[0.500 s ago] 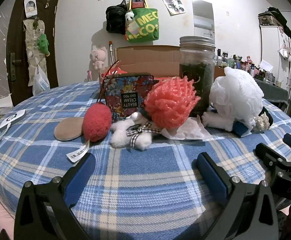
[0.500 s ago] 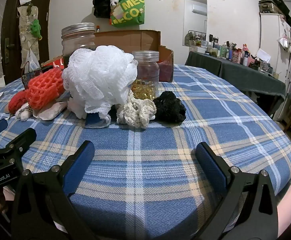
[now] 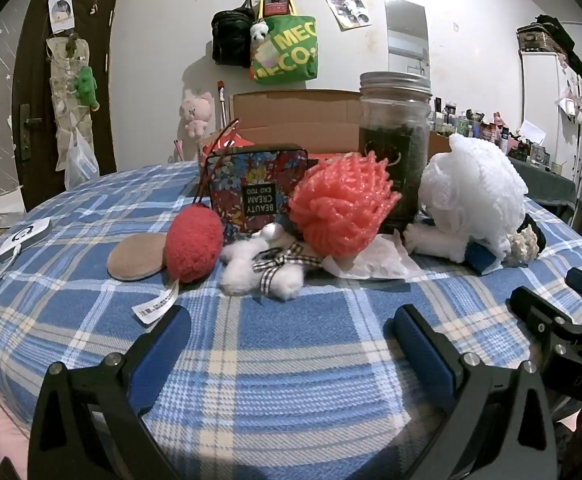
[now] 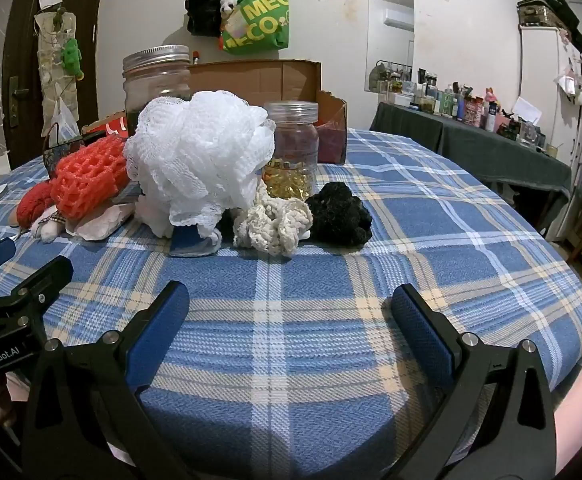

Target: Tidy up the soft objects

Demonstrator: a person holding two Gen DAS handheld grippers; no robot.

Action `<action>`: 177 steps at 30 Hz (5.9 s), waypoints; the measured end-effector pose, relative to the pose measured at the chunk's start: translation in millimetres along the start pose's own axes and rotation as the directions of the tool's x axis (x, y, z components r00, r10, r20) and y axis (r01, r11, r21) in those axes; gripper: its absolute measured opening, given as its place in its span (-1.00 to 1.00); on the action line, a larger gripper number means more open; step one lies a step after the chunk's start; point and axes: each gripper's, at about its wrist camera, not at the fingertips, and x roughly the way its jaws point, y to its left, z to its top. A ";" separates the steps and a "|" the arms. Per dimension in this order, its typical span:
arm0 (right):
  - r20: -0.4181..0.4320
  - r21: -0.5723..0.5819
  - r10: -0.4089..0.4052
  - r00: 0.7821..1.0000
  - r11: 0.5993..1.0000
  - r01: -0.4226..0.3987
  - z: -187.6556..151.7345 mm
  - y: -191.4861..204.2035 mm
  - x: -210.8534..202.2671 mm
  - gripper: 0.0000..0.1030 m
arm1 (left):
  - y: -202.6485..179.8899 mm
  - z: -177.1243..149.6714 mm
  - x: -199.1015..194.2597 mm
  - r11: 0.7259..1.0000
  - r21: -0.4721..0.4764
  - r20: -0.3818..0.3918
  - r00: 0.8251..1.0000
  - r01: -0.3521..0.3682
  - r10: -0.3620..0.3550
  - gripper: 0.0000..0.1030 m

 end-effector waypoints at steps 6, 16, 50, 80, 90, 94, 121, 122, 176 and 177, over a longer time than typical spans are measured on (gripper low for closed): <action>-0.001 0.001 0.000 1.000 1.000 0.000 0.2 0.1 0.1 1.00 | 0.0 0.0 0.0 1.000 0.000 0.000 1.000 0.000 0.000 1.00; 0.000 0.001 0.000 1.000 1.000 0.000 0.0 0.1 -0.1 1.00 | 0.0 0.0 0.0 1.000 0.000 -0.001 1.000 0.001 -0.001 1.00; 0.003 0.000 0.000 1.000 1.000 0.000 -0.4 -0.3 -1.1 1.00 | 0.1 0.0 0.0 1.000 -0.001 -0.001 1.000 0.001 -0.001 1.00; -0.006 0.002 0.011 1.000 1.000 -0.011 -2.4 -1.3 -0.7 1.00 | -0.7 3.5 2.7 1.000 0.018 -0.012 1.000 0.016 -0.016 1.00; 0.042 0.040 0.083 0.996 0.996 -0.085 30.7 -17.6 -13.7 1.00 | 7.1 40.3 -7.0 0.993 0.021 0.027 0.993 0.117 -0.117 1.00; 0.066 0.025 0.144 0.987 0.989 -0.146 44.9 -22.0 -15.4 1.00 | 7.7 54.1 -2.4 0.985 0.041 0.014 0.986 0.167 -0.168 1.00; -0.113 0.023 0.504 0.856 0.863 -0.505 90.2 -6.1 42.7 0.93 | -8.0 80.9 44.3 0.945 0.174 -0.150 0.955 0.278 -0.254 0.48; -0.117 0.025 0.510 0.852 0.859 -0.511 89.5 -4.8 43.5 0.86 | -7.3 80.9 45.3 0.944 0.174 -0.155 0.954 0.282 -0.256 0.39; 0.075 -0.126 0.448 0.891 0.890 -0.438 218.4 -19.3 15.5 -0.24 | 33.3 221.0 63.3 0.930 0.198 -0.118 0.949 0.311 -0.293 -0.03; 0.056 -0.133 0.450 0.891 0.888 -0.440 227.9 -17.8 27.1 -0.24 | 32.9 227.9 73.9 0.928 0.204 -0.132 0.948 0.312 -0.290 -0.03</action>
